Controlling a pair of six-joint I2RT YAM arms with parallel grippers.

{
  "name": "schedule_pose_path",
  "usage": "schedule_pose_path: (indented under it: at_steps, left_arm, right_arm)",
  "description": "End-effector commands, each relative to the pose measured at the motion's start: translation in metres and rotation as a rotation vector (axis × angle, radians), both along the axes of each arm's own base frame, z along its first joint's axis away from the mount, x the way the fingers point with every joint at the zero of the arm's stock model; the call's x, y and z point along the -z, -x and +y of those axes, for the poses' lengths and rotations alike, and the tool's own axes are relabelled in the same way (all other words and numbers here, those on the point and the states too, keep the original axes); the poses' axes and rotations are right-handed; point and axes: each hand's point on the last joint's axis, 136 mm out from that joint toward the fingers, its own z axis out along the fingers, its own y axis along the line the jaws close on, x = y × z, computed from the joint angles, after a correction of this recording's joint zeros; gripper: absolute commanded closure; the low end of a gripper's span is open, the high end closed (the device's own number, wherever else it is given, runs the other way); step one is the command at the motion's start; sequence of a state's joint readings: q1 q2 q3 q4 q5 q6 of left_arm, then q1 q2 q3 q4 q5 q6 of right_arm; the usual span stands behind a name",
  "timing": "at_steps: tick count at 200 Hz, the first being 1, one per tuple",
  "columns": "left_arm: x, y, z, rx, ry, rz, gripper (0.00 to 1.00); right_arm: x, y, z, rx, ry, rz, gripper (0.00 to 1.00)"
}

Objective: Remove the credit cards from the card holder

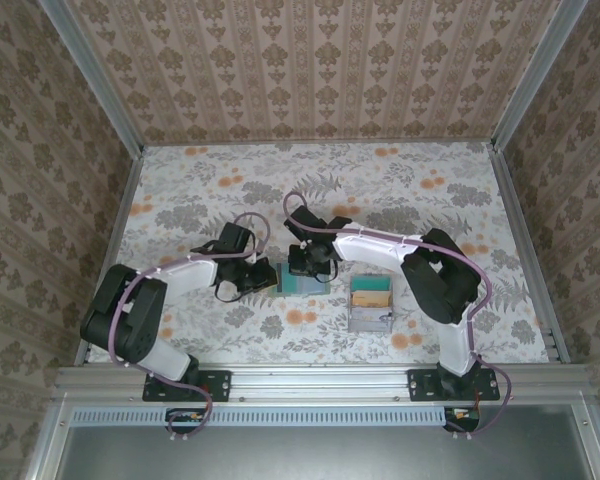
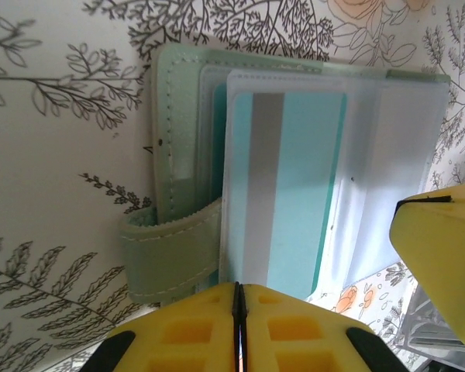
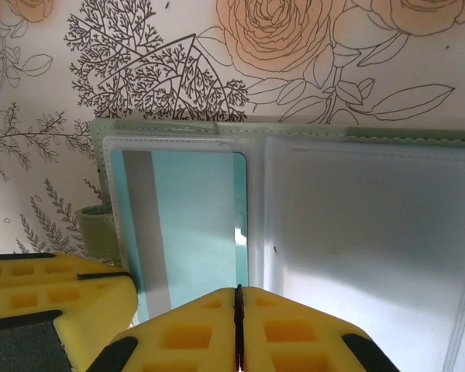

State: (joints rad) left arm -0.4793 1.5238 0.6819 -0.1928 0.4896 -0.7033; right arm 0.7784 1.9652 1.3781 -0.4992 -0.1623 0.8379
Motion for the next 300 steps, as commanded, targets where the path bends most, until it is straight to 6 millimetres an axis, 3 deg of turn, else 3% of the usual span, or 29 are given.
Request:
schedule_pose_path:
  at_steps: [1,46,105,174,189,231,300]
  left_arm:
    - [0.0,-0.007,-0.002,0.014,-0.015,-0.018,0.89]
    - [0.011,-0.002,0.006,0.005,-0.065,0.004,0.89]
    - [0.009,-0.003,0.007,0.0,-0.072,0.002,0.89]
    - [-0.025,-0.015,0.005,-0.013,-0.02,-0.064,0.86]
    - [-0.029,-0.024,0.013,-0.045,-0.009,-0.071,0.86]
    - [-0.019,-0.028,0.008,-0.028,0.005,-0.048,0.86]
    - [0.004,-0.015,0.008,-0.013,-0.024,0.004,0.88]
  right_arm:
    - [0.011,0.003,0.002,0.005,-0.021,0.04,0.88]
    - [0.015,0.003,0.002,0.014,-0.035,0.054,0.84]
    - [0.024,0.007,0.001,0.026,-0.038,0.084,0.81]
    - [0.029,0.006,0.0,0.044,-0.064,0.105,0.81]
    - [0.028,0.006,0.0,0.046,-0.066,0.102,0.8]
    - [0.028,0.006,0.0,0.044,-0.069,0.103,0.8]
    - [0.031,0.006,0.002,0.054,-0.095,0.115,0.79]
